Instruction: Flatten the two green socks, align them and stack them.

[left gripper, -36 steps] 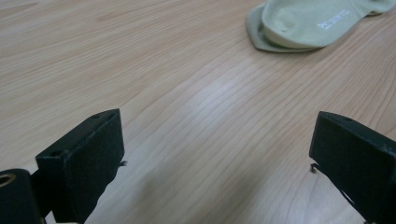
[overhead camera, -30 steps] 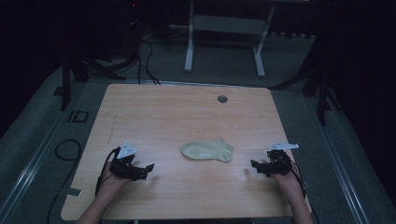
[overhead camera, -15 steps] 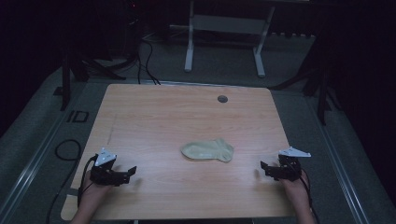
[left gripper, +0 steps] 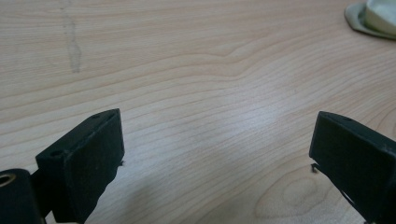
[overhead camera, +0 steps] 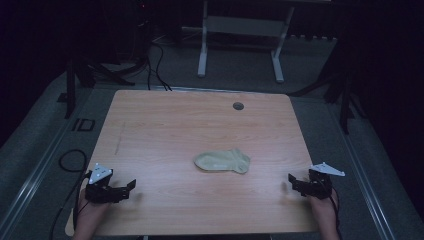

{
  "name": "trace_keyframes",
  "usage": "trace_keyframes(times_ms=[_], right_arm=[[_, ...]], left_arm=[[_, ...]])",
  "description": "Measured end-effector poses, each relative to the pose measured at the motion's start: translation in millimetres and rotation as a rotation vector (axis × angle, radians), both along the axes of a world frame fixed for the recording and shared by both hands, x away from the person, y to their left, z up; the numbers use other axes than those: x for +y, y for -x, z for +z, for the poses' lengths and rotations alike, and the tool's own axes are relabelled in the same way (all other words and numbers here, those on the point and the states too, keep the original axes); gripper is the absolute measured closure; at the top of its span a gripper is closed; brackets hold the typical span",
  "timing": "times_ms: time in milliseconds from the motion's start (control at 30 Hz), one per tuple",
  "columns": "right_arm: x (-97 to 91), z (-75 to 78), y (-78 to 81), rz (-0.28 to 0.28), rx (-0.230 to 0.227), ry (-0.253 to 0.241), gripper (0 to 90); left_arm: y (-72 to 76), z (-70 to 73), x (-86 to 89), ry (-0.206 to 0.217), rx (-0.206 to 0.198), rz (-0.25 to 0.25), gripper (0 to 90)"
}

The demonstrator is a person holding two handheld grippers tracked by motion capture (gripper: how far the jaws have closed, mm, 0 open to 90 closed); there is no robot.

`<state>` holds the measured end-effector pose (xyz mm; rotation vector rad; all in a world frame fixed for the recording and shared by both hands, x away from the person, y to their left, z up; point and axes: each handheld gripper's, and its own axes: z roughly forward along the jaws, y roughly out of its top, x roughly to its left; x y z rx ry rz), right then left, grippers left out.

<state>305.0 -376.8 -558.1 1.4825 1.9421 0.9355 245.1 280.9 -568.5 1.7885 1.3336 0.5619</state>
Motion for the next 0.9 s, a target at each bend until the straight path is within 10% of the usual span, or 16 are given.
trace_keyframes(times_ms=[400,900], right_arm=[[-9.2,1.0,11.1,-0.073,-0.109,-0.017,13.4],[-10.7,-4.7,8.2,-0.070,-0.099,-0.009,13.4]], left_arm=[[13.1,0.9,8.5,-0.013,-0.049,0.096,3.2],[13.7,-2.6,14.0,-0.043,-0.060,0.164,3.2]])
